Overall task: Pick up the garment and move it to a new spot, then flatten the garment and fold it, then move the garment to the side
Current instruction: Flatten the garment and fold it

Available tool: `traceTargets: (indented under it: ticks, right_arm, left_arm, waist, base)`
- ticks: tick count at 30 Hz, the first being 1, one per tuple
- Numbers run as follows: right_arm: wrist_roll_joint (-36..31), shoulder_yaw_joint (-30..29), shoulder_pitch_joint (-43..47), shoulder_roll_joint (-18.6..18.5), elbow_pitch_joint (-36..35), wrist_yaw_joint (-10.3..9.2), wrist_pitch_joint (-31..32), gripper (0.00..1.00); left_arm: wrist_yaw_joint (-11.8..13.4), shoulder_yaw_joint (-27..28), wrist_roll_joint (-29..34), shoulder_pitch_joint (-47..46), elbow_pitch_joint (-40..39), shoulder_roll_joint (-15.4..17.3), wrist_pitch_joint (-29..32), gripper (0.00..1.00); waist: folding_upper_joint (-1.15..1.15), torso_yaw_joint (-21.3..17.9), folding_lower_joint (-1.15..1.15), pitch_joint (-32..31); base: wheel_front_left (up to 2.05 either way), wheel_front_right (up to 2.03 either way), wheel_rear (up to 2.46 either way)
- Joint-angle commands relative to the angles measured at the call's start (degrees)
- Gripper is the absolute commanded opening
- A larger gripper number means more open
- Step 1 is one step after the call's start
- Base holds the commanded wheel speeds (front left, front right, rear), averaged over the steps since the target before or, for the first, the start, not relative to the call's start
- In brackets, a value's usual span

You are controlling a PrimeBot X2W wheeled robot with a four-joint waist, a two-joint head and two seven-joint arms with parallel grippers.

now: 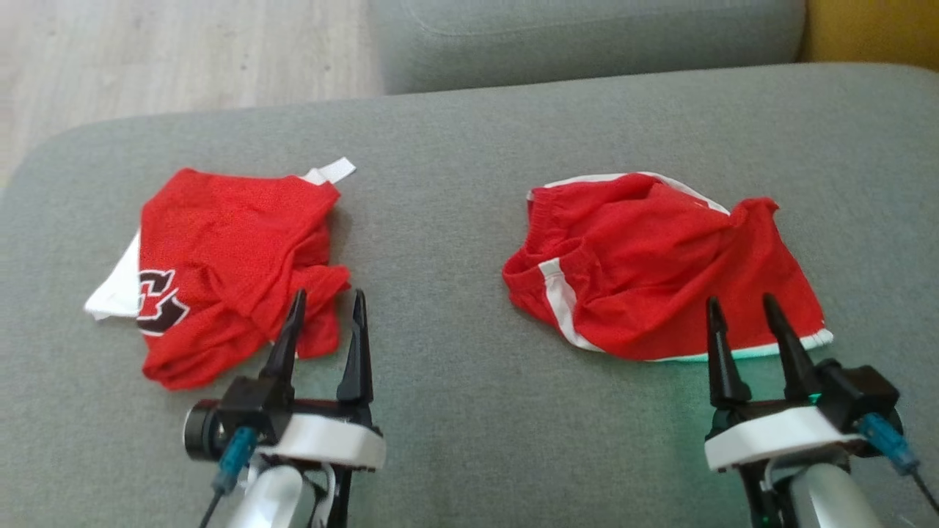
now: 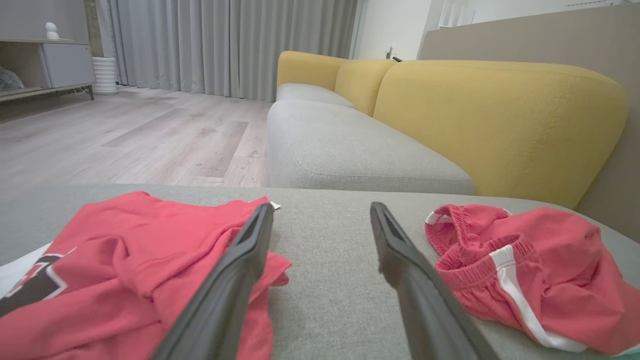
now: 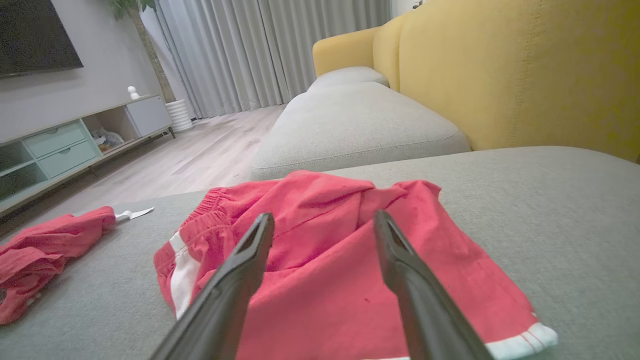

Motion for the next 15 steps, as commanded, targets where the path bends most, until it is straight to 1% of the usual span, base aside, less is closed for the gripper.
traceTargets:
  ticks: [1,5,8,11,15]
  right_arm:
    - [-0.7,1.7,-0.5,-0.4,-2.0,-0.04,-0.6,1.00]
    - [-1.0,2.3,-0.2,-0.4,-2.1,-0.04,-0.6,1.00]
    - [-1.5,2.8,-0.6,-0.4,-2.4,-0.04,-0.6,1.00]
    - [-1.7,2.5,-1.0,-0.4,-2.5,-0.04,-0.6,1.00]
    - [-1.7,2.3,-1.7,-0.4,-2.7,-0.04,-0.6,1.00]
  left_arm:
    - [-0.3,2.2,0.6,-1.2,-2.0,0.1,-0.5,1.00]
    - [-1.3,3.0,1.8,-0.3,-1.2,-0.7,-0.5,1.00]
    - [-3.8,1.8,3.3,-1.8,1.2,-1.1,-0.5,1.00]
    - [-6.6,-0.6,4.5,-4.4,4.1,-0.7,-0.1,1.00]
    - [-10.4,-4.4,5.9,-9.7,6.7,-0.4,3.2,1.00]
  waist:
    - [0.00,0.5,0.01,-0.5]
    - [0.00,0.8,0.01,-0.8]
    - [0.00,0.2,0.01,0.1]
    - [0.00,-0.8,0.01,1.4]
    - [0.00,-2.5,0.01,3.8]
  base:
    - [0.00,0.00,0.00]
    - [0.00,0.00,0.00]
    - [0.00,0.00,0.00]
    - [0.00,0.00,0.00]
    - [0.00,0.00,0.00]
